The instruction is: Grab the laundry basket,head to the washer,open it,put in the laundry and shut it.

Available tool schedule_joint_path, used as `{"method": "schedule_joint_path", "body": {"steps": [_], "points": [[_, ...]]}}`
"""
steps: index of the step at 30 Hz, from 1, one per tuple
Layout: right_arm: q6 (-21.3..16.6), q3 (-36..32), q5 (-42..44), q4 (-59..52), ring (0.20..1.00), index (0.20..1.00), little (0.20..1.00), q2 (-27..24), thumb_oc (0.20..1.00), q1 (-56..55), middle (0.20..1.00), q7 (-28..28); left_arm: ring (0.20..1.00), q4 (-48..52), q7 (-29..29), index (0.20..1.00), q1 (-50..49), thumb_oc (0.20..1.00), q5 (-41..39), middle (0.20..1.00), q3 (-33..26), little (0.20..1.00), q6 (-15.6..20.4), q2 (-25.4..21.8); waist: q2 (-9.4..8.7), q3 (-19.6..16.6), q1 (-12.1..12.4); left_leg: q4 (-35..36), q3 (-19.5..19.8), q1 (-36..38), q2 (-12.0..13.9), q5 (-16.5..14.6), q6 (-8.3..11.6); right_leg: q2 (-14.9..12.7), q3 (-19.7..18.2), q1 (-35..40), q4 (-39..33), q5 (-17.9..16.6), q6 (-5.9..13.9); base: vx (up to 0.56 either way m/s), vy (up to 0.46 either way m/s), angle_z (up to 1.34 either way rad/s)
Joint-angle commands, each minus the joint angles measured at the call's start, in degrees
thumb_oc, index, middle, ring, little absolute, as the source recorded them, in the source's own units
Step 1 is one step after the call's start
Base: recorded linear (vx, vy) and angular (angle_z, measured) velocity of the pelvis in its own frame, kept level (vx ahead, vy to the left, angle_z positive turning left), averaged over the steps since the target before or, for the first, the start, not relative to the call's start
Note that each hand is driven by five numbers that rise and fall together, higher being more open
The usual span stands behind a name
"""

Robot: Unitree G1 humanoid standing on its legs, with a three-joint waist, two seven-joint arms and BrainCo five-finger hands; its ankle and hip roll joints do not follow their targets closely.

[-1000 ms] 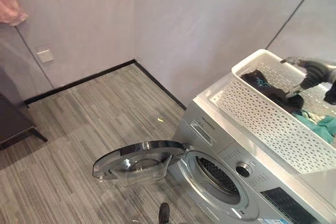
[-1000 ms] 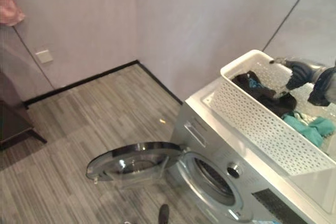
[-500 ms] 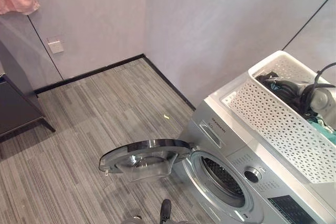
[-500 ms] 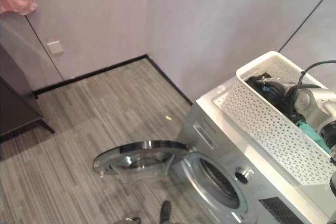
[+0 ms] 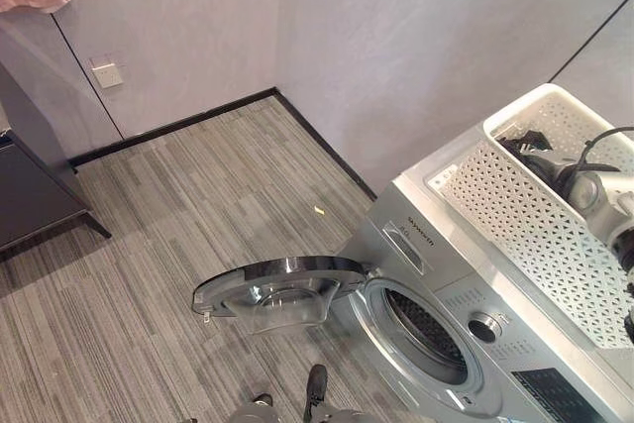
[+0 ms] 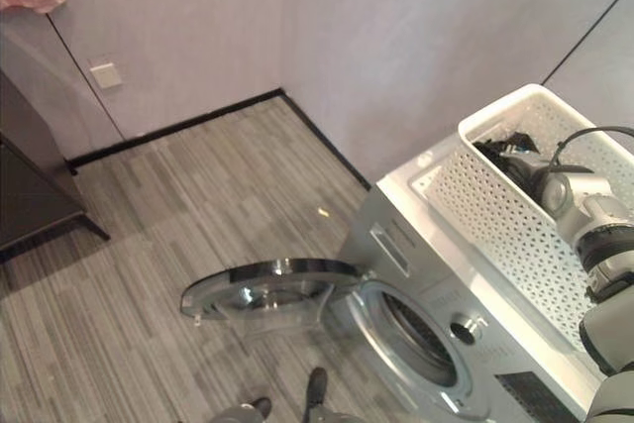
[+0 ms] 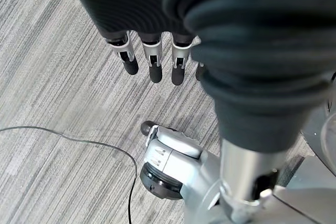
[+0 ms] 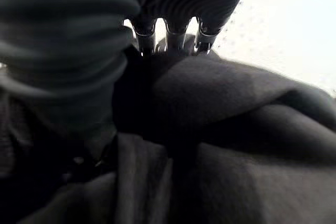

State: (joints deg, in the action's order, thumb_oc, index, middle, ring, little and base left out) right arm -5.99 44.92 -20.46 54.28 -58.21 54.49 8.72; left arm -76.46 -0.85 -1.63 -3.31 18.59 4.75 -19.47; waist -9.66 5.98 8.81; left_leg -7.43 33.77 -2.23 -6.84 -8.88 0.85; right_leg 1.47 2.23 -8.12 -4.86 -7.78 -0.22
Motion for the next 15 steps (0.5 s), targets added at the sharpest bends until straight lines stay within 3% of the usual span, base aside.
{"method": "schedule_joint_path", "body": {"steps": [1,15], "points": [[2.33,0.98,-2.59,2.74,0.200,0.200,0.200,1.27,0.200,0.40,0.200,-3.41,1.000,-0.69,0.73,1.000,0.92,1.000,3.01,1.000,-1.00,1.000,0.21,2.02,1.04,1.09,1.51,5.62,-0.23,0.49,0.39,4.98,-0.76,-2.74,-1.55,0.75,3.07,5.33,5.54,0.00,0.000,0.00],[3.01,-9.74,-2.38,-4.40,0.200,0.200,0.200,-7.31,0.200,1.94,0.200,-14.64,1.000,0.06,1.51,1.000,1.25,1.000,4.91,1.000,0.26,1.000,0.98,2.76,2.56,-3.08,-0.46,7.69,-0.03,2.56,1.12,5.45,-0.88,-2.70,-1.91,3.12,2.05,6.00,5.38,0.00,0.001,0.00]]}}
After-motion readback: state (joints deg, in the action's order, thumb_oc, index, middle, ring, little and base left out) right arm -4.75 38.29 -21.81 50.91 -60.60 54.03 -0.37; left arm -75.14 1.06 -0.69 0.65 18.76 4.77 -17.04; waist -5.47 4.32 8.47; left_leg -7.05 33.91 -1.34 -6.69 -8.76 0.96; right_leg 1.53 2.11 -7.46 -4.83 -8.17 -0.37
